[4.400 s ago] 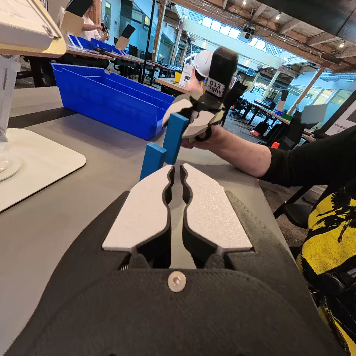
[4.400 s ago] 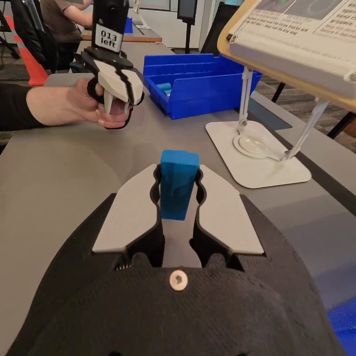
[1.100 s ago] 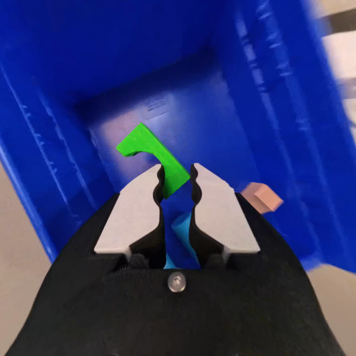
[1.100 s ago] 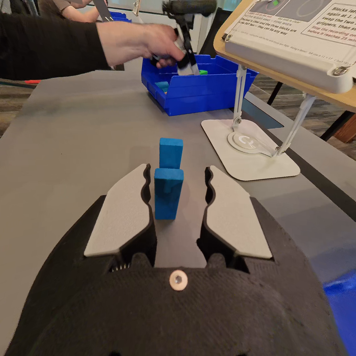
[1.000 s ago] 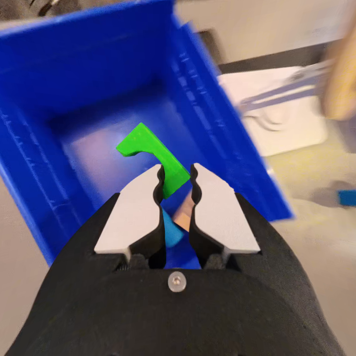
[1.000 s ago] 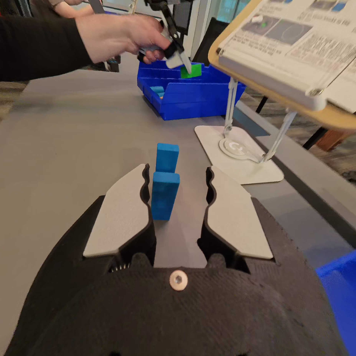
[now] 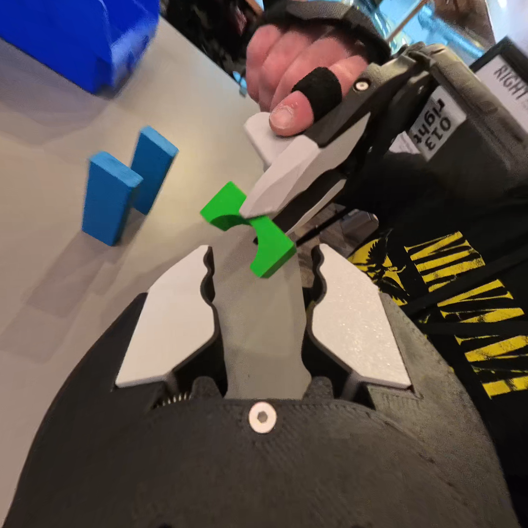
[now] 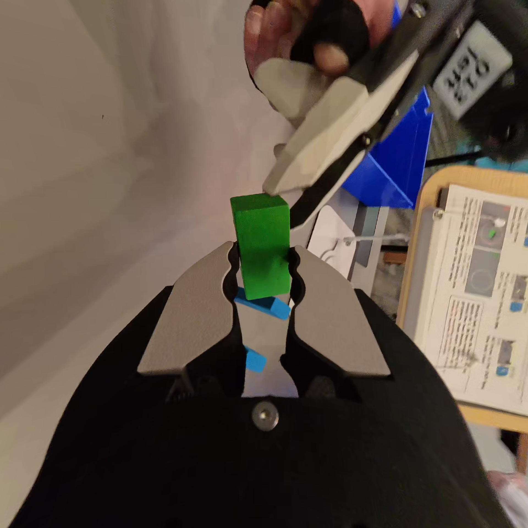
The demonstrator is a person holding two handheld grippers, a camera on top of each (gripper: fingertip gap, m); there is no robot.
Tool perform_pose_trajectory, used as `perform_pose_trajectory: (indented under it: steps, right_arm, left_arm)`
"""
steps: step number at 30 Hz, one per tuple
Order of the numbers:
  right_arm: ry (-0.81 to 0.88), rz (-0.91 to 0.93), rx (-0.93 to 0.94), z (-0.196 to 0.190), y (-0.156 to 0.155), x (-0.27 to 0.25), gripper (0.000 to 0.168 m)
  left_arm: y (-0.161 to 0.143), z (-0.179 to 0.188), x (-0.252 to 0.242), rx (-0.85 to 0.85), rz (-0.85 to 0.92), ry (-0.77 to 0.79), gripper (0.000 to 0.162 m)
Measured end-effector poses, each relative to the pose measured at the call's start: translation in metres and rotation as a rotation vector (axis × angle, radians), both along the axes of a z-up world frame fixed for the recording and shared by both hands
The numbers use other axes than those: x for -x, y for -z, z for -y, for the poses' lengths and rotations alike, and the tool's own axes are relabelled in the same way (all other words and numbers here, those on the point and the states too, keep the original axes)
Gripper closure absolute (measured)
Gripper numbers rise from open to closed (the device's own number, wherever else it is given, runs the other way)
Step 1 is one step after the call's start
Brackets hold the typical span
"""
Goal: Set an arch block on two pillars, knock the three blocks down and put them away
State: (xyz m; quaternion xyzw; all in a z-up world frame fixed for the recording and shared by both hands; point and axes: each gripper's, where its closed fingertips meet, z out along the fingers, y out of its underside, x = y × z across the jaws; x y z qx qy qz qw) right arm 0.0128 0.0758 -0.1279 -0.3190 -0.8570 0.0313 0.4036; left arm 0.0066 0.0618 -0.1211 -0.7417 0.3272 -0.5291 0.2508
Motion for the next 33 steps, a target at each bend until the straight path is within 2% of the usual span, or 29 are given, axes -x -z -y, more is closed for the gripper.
perform_pose_trajectory:
  steps: [2,5,10,13,20,33]
  right_arm:
    - [0.109,0.032,0.111,-0.014,-0.012,-0.009,0.135]
    - [0.278,0.069,0.195,-0.042,-0.031,-0.024,0.135]
    - [0.505,0.217,0.385,-0.069,-0.032,-0.037,0.135]
    - [0.615,0.29,0.44,-0.079,-0.023,-0.04,0.135]
    - [0.763,0.391,0.546,-0.091,0.007,-0.047,0.135]
    - [0.793,0.496,0.546,-0.094,0.026,-0.044,0.134]
  left_arm:
    - [-0.007,-0.012,0.013,-0.063,0.009,-0.073,0.107]
    - [0.0,-0.027,0.033,-0.136,-0.007,-0.165,0.12]
    - [0.04,-0.047,0.055,-0.11,-0.005,-0.263,0.129]
    - [0.053,-0.055,0.064,-0.095,0.065,-0.318,0.138]
    - [0.07,-0.056,0.069,-0.056,0.059,-0.318,0.14]
    - [0.077,-0.056,0.066,-0.047,0.034,-0.306,0.139]
